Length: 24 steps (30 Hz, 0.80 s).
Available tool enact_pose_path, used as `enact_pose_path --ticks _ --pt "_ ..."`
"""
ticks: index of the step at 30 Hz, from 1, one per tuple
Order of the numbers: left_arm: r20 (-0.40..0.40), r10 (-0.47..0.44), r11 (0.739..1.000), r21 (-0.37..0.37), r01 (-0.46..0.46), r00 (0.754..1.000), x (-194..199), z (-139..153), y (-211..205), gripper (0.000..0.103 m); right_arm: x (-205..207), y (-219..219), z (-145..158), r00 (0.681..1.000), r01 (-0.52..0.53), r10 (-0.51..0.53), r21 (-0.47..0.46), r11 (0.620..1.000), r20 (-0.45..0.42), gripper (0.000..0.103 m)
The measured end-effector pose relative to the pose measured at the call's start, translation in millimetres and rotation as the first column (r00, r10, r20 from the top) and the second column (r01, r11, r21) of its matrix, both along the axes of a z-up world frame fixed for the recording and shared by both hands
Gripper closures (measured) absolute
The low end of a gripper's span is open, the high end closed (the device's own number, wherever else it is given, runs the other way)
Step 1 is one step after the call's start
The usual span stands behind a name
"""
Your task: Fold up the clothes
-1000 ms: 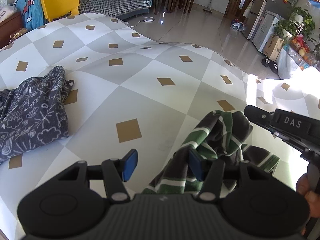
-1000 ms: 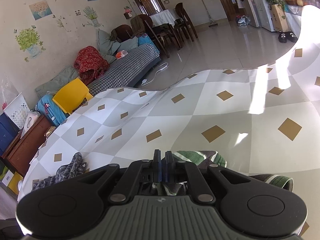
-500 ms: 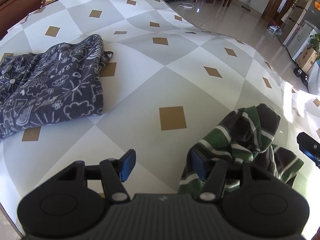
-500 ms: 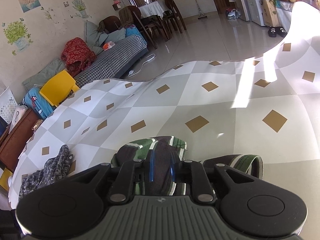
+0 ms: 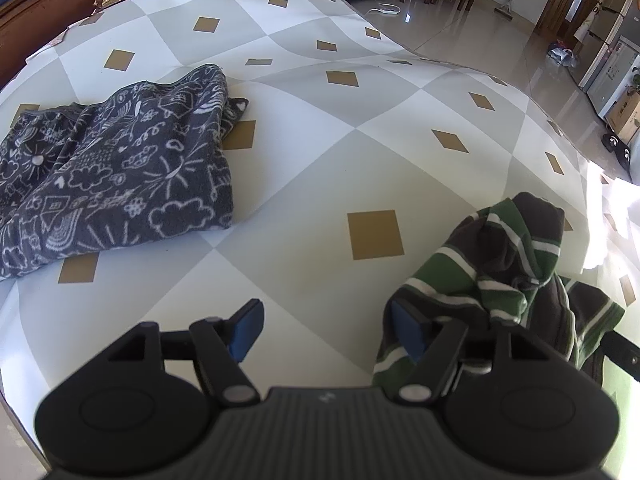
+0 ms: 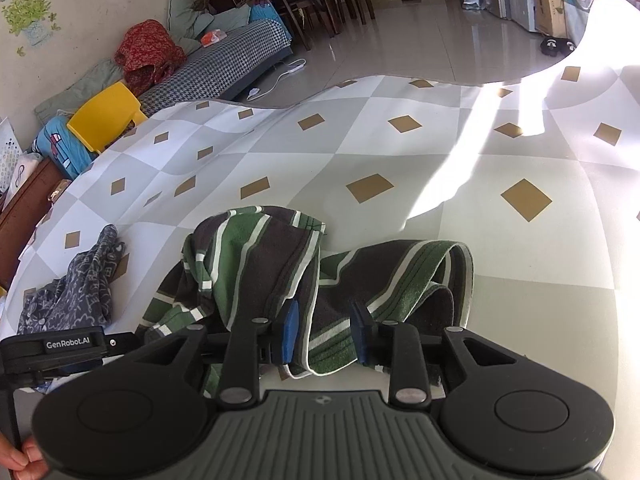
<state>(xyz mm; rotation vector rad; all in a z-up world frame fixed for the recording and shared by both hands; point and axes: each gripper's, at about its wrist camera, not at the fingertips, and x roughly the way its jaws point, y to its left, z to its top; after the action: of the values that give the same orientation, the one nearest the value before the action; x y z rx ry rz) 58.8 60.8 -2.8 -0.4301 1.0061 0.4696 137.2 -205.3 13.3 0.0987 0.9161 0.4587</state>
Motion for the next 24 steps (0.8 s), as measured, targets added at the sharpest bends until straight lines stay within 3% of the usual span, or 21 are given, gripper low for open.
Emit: enact_pose_path --ticks 10,24 --pt "-0.020 0.031 0.999 -0.012 -0.032 0.999 -4 -5 10 0.034 -2 8 -21 0.994 -0.063 0.056 -0.070 0.996 -0.091 0.071" --pt "-0.024 0.037 0.998 -0.040 -0.038 0.999 -5 -6 15 0.034 5 34 -42 0.988 -0.079 0.071 -0.055 0.995 -0.135 0.063"
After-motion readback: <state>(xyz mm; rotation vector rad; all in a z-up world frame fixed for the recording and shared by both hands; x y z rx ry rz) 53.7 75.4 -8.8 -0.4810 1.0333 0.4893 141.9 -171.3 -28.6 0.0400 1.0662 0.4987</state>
